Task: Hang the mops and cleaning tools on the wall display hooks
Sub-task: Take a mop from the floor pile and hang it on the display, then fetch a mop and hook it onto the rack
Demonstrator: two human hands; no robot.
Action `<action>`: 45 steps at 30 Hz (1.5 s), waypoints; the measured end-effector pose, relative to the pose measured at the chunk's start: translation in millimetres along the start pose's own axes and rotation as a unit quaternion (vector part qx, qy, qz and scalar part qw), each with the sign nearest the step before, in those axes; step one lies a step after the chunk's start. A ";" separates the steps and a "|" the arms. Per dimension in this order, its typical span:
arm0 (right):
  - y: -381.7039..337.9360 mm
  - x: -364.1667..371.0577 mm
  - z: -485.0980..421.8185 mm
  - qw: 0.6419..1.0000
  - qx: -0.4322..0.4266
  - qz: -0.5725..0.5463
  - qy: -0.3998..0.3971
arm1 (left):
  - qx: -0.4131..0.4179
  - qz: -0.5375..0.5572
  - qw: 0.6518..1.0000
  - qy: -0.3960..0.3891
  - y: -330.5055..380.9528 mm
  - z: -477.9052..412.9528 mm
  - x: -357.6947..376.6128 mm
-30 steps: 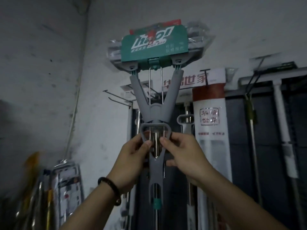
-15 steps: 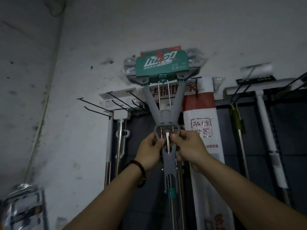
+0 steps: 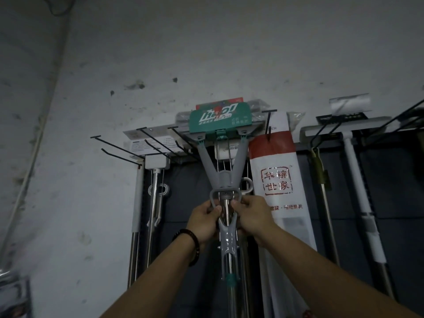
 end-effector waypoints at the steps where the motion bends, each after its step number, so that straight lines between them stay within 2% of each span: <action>1: 2.1 1.0 -0.4 1.000 0.001 0.004 0.003 | -0.003 -0.002 1.000 -0.003 -1.7 0.0 -0.1; 9: 12.1 1.1 -0.2 0.999 0.014 0.046 -0.019 | -0.049 0.020 0.998 -0.037 -14.1 3.6 0.7; 13: 11.7 1.7 -0.2 0.995 -0.003 0.100 -0.021 | -0.077 0.036 0.995 -0.044 -17.2 4.4 -2.6; 18: 13.0 -1.1 18.2 0.980 -0.027 0.196 0.014 | -0.091 0.000 0.994 -0.057 -26.6 15.4 -12.9; 24: 14.5 -9.0 79.5 0.988 -0.021 0.155 -0.007 | -0.071 -0.105 0.990 -0.059 -43.8 60.8 -24.6; 31: 85.0 9.1 186.7 0.991 0.032 0.116 -0.057 | -0.132 -0.072 0.978 -0.145 -122.4 165.8 -21.6; 33: 112.0 10.0 221.8 0.990 0.062 0.109 -0.060 | -0.139 -0.074 0.976 -0.151 -148.1 198.1 -23.5; 38: 171.7 -3.2 317.5 0.979 0.172 0.048 -0.101 | -0.227 -0.021 0.960 -0.162 -218.1 283.6 -17.0; 41: 213.4 -18.5 378.6 0.960 0.260 0.025 -0.099 | -0.258 -0.024 0.952 -0.165 -261.5 333.4 -6.7; 45: 277.1 -34.5 454.9 0.914 0.397 0.012 -0.076 | -0.293 -0.025 0.928 -0.230 -310.3 397.7 22.9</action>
Point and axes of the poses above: each hand's wrist, its own z-axis away from the middle knuckle, its own x-axis out of the palm, y = z × x, the point moved 4 cm from there along -z, towards the middle knuckle, and after that the axes turned 12 degrees about z, right-handed, at the moved point
